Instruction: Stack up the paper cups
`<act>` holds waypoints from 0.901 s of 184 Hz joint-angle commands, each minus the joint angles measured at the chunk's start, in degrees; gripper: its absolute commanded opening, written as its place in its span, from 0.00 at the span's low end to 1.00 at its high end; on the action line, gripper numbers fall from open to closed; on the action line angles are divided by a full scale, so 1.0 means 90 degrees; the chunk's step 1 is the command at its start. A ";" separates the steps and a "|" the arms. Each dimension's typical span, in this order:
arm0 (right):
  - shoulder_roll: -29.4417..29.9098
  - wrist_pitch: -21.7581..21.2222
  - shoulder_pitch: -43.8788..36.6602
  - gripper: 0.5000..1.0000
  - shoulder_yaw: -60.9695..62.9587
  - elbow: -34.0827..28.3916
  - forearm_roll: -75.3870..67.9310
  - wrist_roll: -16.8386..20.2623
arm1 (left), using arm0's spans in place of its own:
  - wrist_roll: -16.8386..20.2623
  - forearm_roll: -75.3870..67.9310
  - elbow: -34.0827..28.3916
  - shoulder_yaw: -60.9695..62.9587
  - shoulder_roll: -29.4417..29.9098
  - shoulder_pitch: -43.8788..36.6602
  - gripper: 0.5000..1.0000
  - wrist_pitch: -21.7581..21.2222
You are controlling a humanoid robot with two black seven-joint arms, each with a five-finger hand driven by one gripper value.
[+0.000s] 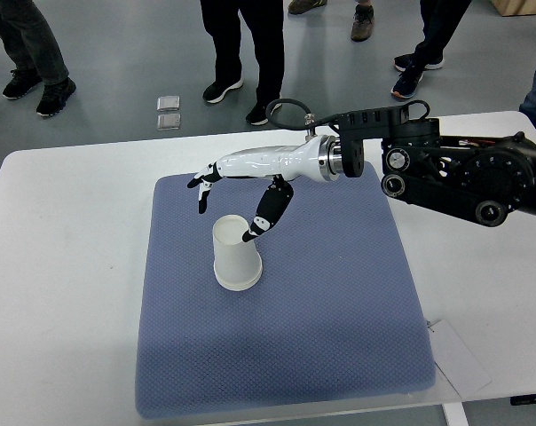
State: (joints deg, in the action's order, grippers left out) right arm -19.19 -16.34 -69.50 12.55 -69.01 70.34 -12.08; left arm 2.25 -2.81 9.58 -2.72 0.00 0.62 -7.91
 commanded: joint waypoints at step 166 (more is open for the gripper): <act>0.0130 0.0643 0.2127 0.82 0.2375 0.4220 -0.6516 0.0620 | -0.0006 0.0000 0.0000 0.0000 0.0000 0.0000 1.00 0.0000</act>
State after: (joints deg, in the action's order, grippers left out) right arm -19.05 -12.29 -51.31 33.68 -32.41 16.55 -6.51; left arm 2.22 -2.81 9.58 -2.72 0.00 0.61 -7.91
